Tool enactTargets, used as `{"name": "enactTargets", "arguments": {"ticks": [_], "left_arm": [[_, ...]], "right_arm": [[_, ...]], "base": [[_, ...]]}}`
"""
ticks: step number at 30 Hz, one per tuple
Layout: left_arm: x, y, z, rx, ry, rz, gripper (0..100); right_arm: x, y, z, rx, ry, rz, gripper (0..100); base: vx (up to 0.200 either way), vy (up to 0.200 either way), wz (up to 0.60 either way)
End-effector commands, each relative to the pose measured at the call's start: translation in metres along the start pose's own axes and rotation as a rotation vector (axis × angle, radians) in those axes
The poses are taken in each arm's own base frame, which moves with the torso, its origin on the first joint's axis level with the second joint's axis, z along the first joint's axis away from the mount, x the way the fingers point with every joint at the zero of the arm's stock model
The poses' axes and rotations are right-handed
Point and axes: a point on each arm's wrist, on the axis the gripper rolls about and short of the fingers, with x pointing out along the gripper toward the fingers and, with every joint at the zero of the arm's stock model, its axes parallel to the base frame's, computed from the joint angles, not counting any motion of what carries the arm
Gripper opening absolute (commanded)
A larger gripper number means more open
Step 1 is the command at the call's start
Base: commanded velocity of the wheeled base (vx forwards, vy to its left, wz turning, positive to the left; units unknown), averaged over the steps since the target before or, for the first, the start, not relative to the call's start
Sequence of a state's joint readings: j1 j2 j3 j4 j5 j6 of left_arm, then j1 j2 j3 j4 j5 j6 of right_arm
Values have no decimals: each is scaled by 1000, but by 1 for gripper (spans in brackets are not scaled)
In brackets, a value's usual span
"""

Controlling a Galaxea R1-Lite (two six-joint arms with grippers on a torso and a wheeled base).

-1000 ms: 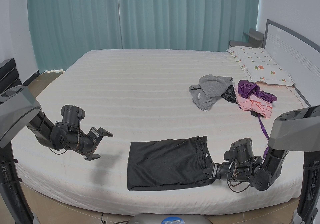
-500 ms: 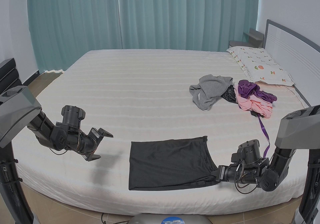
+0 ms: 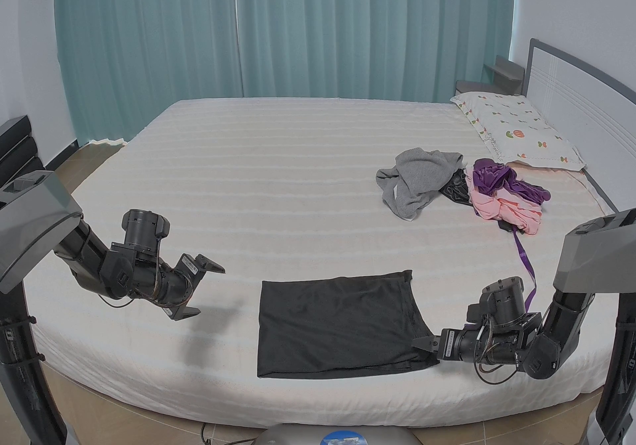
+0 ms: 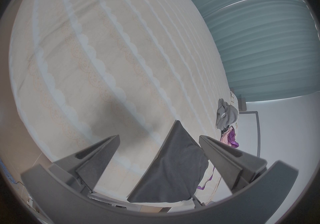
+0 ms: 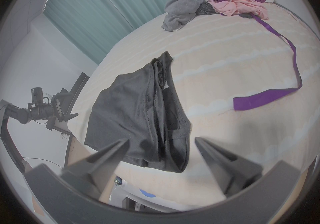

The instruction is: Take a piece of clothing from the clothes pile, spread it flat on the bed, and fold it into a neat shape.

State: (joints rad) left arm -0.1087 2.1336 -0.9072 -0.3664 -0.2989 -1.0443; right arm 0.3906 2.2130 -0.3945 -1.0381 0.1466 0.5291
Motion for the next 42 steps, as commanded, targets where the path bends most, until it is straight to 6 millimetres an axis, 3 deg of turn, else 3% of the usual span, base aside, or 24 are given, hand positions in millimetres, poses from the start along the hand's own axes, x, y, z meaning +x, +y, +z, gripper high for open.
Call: {"name": "enactTargets", "arguments": {"ticks": [1, 5, 6, 11, 15, 18, 26, 34, 35, 42], "left_arm": [[0, 0, 0, 0, -1, 1, 100], [0, 0, 0, 0, -1, 1, 100], [0, 0, 0, 0, -1, 1, 100], [1, -1, 1, -3, -2, -1, 100], [0, -1, 1, -5, -3, -3, 100], [0, -1, 1, -2, -3, -3, 100], [1, -2, 0, 2, -1, -3, 100], [1, -1, 0, 3, -1, -1, 100], [1, -1, 0, 3, 0, -2, 100], [1, -1, 0, 3, -1, -3, 100]], "right_arm": [[-6, 8, 17, 4, -73, 48, 100], [1, 13, 34, 1, -131, 64, 100], [7, 18, 50, -1, -166, 78, 100], [34, 28, 77, 6, -137, 83, 100], [68, 25, 79, 33, -129, 92, 100], [82, 23, 85, 38, -124, 98, 100], [103, 26, 103, 33, -112, 88, 100], [110, 25, 104, 30, -105, 89, 100], [110, 25, 103, 30, -105, 89, 0], [107, 23, 106, 37, -106, 78, 0]], "base": [[0, 0, 0], [0, 0, 0], [0, 0, 0], [0, 0, 0], [0, 0, 0], [0, 0, 0], [0, 0, 0], [0, 0, 0], [0, 0, 0], [0, 0, 0]]}}
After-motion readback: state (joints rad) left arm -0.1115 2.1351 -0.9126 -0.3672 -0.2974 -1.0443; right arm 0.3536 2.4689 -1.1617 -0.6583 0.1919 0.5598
